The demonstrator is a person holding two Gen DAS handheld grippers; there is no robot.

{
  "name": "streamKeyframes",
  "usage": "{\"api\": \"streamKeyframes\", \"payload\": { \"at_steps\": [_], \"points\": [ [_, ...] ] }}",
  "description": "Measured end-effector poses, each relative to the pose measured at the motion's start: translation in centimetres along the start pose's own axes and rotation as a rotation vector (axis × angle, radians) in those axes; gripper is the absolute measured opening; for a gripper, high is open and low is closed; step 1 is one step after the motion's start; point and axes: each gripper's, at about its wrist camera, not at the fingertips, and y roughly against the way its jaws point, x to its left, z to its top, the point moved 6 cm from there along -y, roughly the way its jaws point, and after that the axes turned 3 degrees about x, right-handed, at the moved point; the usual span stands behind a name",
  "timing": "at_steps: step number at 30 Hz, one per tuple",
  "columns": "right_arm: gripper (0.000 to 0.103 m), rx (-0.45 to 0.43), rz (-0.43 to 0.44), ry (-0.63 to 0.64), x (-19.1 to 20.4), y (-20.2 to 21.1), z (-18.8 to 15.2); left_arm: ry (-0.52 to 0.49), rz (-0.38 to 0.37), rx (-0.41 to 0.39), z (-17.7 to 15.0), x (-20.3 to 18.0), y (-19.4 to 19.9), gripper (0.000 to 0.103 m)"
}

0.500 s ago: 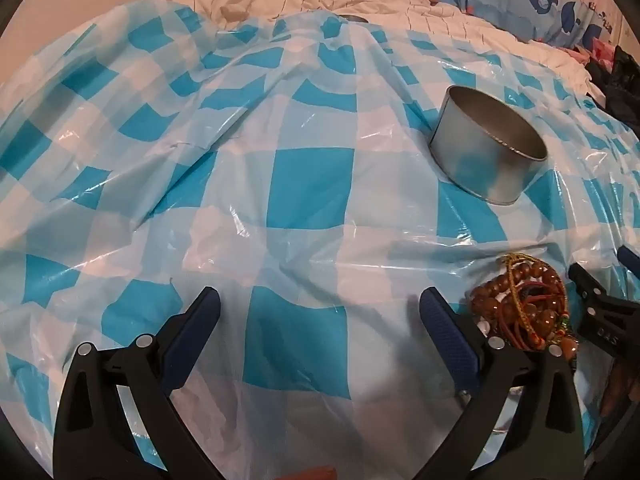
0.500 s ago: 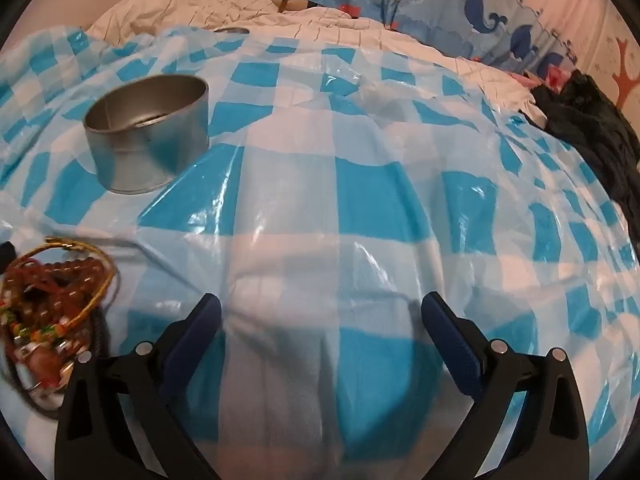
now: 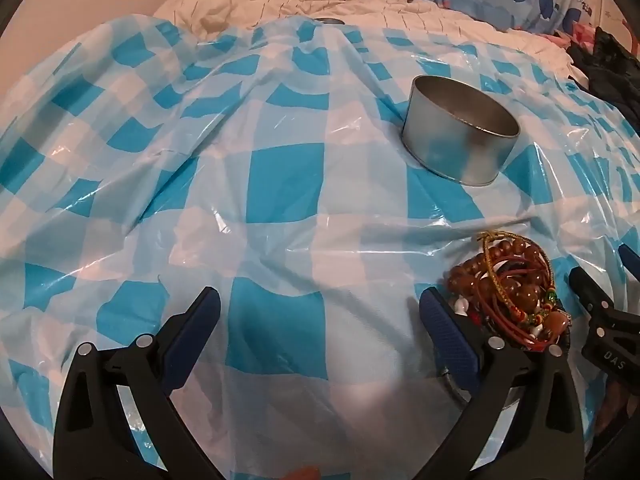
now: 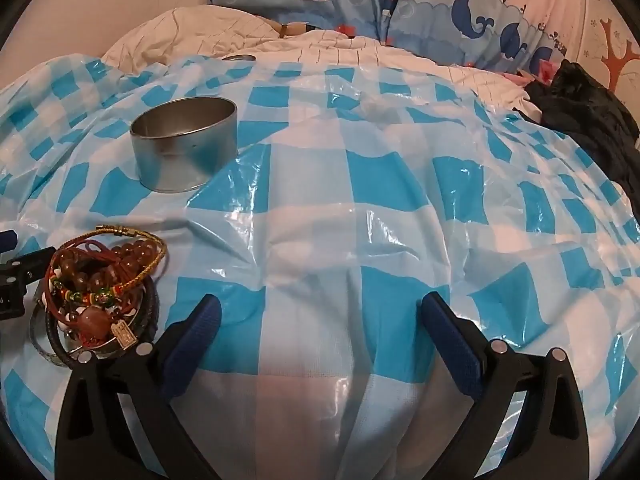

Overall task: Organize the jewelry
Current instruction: 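Move the left tool toward the jewelry pile and open its fingers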

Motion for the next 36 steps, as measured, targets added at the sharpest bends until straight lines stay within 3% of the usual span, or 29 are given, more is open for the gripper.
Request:
{"api": "streamKeyframes", "payload": {
  "at_steps": [8,28,36],
  "points": [
    [0.096,0.013,-0.005,0.007,0.21,-0.73,-0.07,-0.021,0.035,-0.016,0.22,-0.36,0.05,0.096],
    [0.096,0.015,-0.006,0.007,0.22,-0.71,0.04,-0.022,0.034,-0.027,0.24,-0.63,0.14,0.096],
    [0.096,0.011,-0.002,0.001,0.16,-0.68,0.0,0.028,-0.019,-0.001,0.17,0.01,-0.11,0.096]
  ]
}}
